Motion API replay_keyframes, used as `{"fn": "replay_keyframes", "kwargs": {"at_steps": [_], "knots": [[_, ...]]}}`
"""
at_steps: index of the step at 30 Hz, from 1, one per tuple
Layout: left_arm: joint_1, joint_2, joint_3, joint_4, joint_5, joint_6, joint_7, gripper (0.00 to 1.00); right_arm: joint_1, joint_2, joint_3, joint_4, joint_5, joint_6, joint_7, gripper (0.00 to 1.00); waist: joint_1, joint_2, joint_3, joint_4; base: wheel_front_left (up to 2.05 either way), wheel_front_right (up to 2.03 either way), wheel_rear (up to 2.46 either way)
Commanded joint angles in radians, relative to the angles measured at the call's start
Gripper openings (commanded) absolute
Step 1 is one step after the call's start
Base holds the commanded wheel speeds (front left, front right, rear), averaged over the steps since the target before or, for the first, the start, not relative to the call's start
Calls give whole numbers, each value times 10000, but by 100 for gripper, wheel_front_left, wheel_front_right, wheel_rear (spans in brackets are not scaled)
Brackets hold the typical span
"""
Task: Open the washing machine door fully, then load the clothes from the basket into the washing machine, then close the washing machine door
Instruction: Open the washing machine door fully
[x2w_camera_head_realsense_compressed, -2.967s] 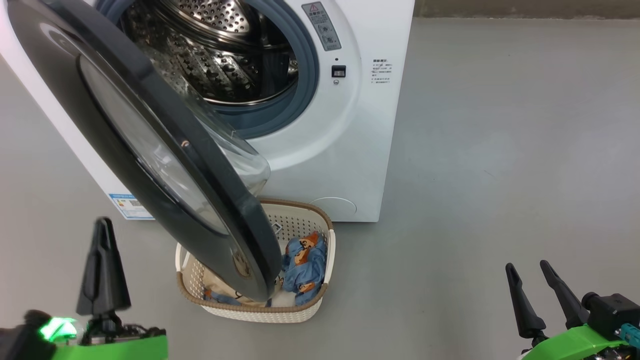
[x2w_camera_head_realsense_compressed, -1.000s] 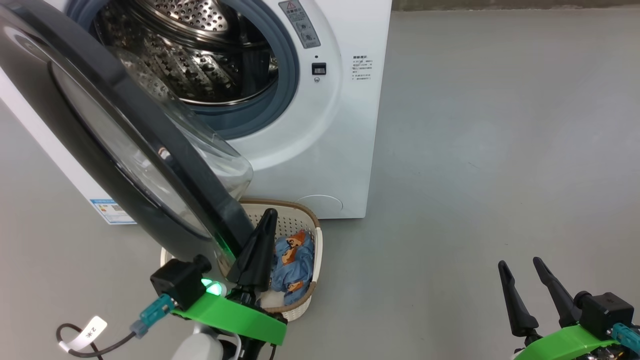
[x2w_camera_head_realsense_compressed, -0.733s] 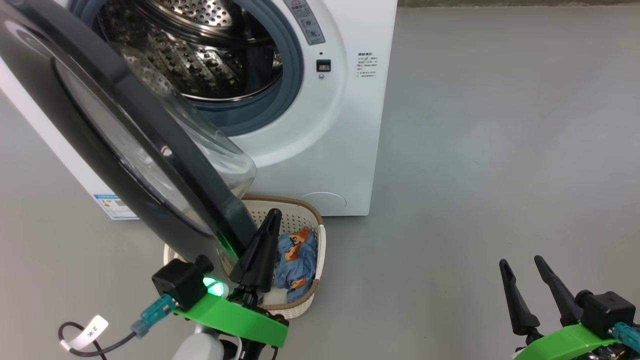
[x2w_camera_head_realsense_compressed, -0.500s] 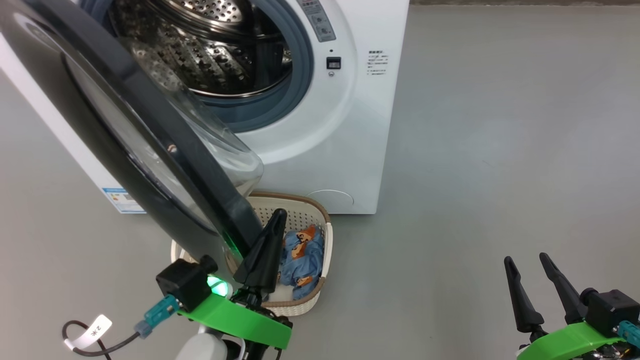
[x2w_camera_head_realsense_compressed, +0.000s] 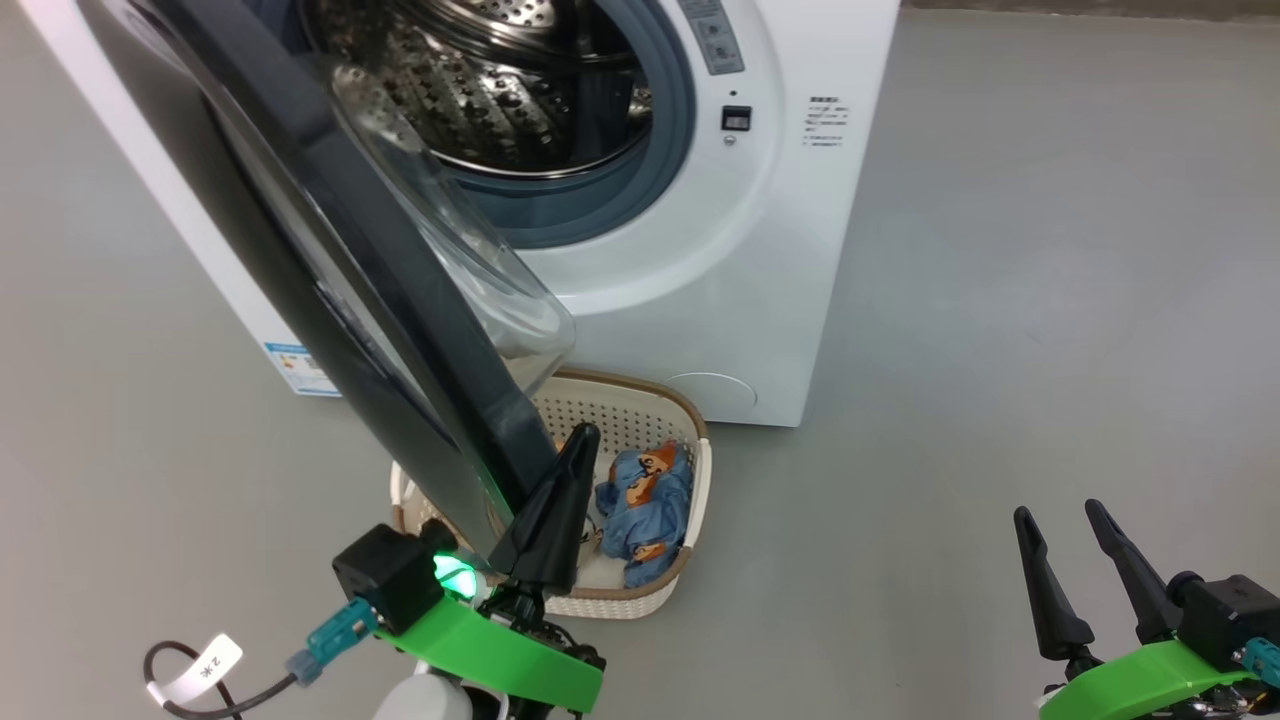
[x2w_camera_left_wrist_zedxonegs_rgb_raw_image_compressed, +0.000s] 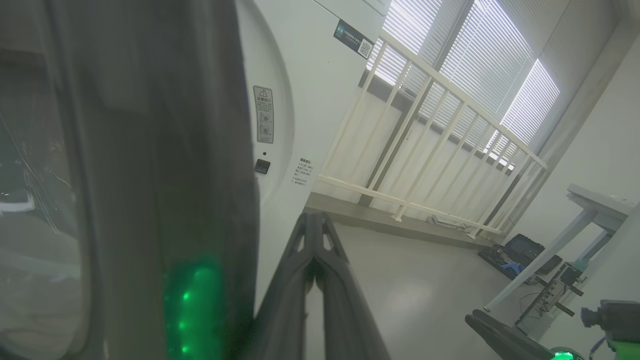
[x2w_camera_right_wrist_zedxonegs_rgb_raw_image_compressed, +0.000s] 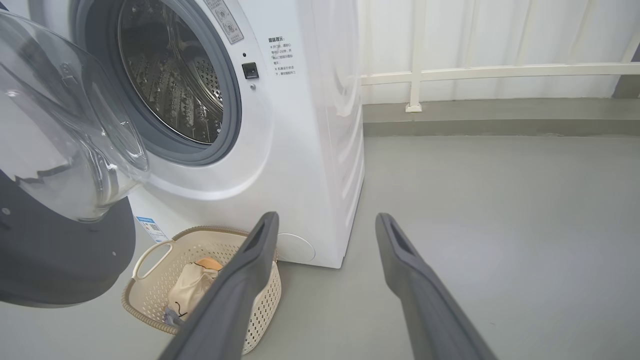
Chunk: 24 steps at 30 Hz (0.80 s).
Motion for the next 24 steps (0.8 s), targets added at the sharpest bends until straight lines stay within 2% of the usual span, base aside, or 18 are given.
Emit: {"fn": "replay_keyframes", "kwargs": {"at_steps": [1, 12, 24], "knots": [[-32, 360, 626, -73, -67, 156, -65, 0, -260, -245, 149, -269, -121, 58, -124, 100, 0, 0, 24, 166, 0, 0, 0], [108, 359, 584, 6, 112, 158, -65, 0, -247, -295, 131, -298, -129, 58, -124, 100, 0, 0, -9, 710, 0, 0, 0], [423, 359, 473, -72, 281, 361, -65, 0, -171, -280, 152, -322, -142, 58, -124, 100, 0, 0, -175, 1235, 0, 0, 0]]}}
